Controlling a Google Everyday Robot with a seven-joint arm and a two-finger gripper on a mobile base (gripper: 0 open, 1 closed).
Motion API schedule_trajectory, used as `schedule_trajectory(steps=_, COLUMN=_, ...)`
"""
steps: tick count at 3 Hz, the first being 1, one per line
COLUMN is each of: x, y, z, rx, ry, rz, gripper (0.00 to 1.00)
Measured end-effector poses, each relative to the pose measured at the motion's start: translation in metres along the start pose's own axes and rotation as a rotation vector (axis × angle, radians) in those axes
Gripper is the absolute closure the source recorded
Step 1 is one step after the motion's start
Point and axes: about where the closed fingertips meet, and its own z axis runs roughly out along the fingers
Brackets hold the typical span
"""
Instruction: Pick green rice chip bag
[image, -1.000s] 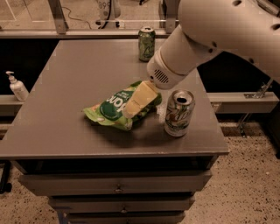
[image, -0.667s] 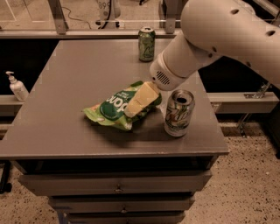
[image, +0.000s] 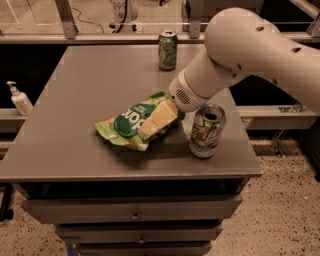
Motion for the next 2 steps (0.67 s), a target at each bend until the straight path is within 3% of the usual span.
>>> schedule_trajectory(steps=2, x=-0.0038, y=0.0055, z=0.0019, rx=-0.029, ry=-0.024, rz=0.015, gripper=0.64)
